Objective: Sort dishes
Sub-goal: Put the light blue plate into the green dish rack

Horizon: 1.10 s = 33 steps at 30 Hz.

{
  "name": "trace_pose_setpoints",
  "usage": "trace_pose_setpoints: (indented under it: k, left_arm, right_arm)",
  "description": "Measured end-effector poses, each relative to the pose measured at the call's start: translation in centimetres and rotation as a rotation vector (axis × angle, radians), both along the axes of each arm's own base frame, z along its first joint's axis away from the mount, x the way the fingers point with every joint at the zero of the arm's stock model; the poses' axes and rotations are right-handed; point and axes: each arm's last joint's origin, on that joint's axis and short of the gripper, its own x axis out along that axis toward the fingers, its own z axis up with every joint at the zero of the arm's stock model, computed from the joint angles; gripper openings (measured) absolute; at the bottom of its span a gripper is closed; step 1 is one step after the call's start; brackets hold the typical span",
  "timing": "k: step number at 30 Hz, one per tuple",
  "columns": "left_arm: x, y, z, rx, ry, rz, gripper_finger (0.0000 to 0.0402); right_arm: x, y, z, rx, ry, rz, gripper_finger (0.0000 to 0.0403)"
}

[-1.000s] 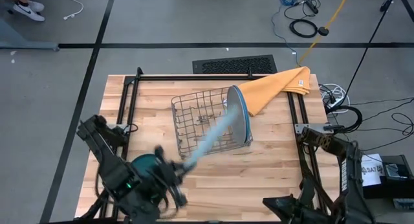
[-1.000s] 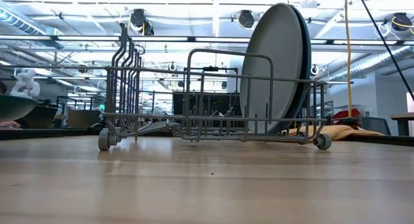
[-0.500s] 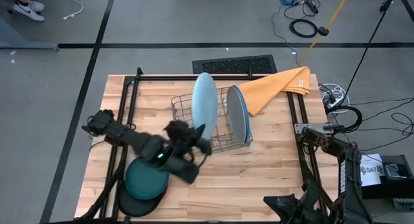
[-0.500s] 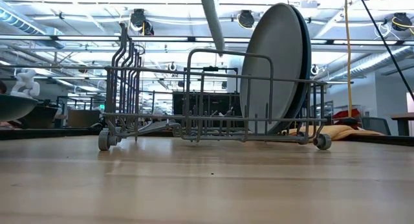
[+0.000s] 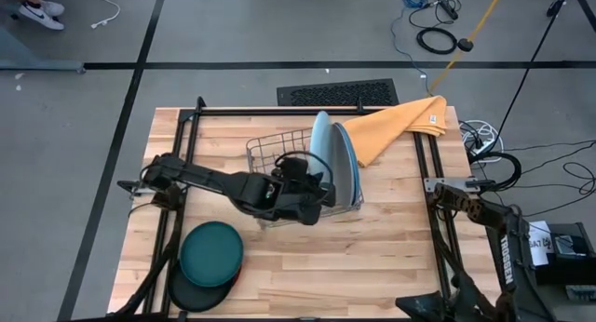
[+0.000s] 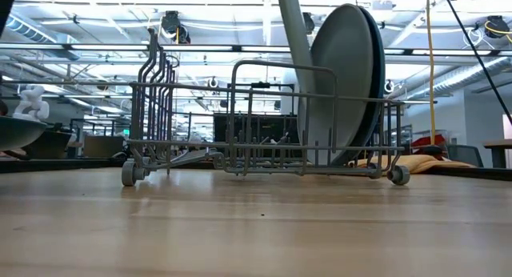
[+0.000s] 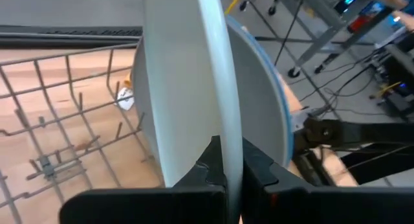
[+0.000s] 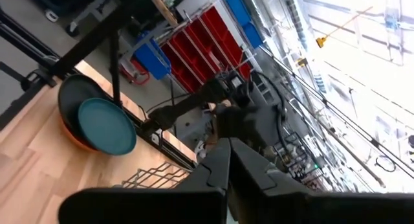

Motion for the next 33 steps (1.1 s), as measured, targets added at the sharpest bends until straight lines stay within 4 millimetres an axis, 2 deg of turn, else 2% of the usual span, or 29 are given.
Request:
trace_pose_setpoints:
  k: [5, 17, 25, 29, 33]
  left_arm:
    - [-0.1, 0.3, -0.2, -0.021, 0.008, 0.024, 0.0008]
    - [-0.5, 0.3, -0.4, -0.093, -0.028, 0.09, 0.0008]
    - [1.7, 0.0, -2.7, -0.128, -0.028, 0.072, 0.0009]
    - [2.7, 0.1, -4.6, -0.145, 0.0, 0.097, 0.0009]
    - [2.8, -0.1, -4.6, -0.146, -0.02, 0.113, 0.0009]
  right_arm:
    - [-0.8, 0.3, 0.0, -0.001, 0.001, 0.022, 0.0]
    - [-0.7, 0.3, 0.0, -0.005, 0.003, 0.02, 0.0]
    - [-0.7, 0.3, 0.0, -0.003, 0.002, 0.02, 0.0]
    - [-0.7, 0.3, 0.0, -0.001, 0.002, 0.02, 0.0]
    - [-0.7, 0.3, 0.0, -0.001, 0.002, 0.021, 0.0]
